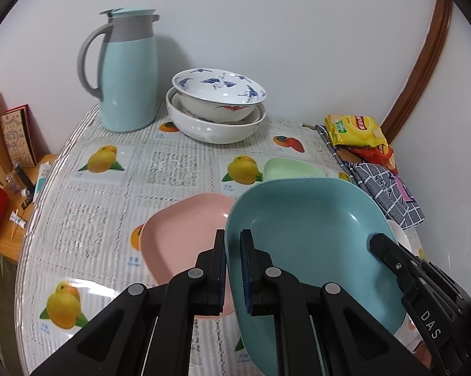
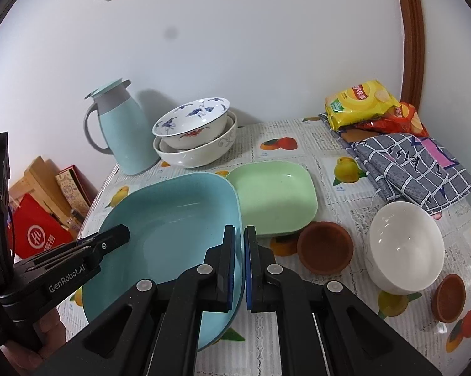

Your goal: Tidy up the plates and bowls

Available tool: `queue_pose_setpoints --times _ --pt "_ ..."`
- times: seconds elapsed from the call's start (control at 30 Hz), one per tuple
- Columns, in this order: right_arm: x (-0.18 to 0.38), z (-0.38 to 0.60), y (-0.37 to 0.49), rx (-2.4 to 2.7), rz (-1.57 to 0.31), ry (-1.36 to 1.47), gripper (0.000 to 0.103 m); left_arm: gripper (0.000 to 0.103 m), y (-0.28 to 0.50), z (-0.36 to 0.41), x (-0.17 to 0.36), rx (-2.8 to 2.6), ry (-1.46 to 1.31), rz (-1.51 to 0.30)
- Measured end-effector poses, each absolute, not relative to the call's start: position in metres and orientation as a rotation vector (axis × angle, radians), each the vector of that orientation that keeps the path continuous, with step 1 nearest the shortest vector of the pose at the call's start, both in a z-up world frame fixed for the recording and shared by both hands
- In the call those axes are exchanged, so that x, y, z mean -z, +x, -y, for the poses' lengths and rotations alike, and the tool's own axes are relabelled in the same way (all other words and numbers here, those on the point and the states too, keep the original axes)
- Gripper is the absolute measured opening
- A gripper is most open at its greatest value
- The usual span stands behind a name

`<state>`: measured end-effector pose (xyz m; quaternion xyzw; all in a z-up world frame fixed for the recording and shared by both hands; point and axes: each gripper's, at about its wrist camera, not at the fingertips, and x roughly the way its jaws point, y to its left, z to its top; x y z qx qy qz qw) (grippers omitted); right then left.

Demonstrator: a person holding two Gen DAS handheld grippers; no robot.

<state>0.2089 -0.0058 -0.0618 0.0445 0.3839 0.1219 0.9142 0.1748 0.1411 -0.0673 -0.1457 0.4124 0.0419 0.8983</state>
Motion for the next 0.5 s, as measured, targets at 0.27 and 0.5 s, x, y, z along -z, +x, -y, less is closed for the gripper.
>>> queue_pose_setpoints --times 0.27,0.5 --pt "0.078 -0.021 0.202 -0.301 -0.819 0.071 0.005 0.009 0.154 -0.169 0.087 -0.153 -0.331 -0.876" --pt "0.103 -0.047 0.202 -0.339 -0.859 0.051 0.005 0.009 0.150 -0.190 0.109 -0.203 -0.348 -0.908"
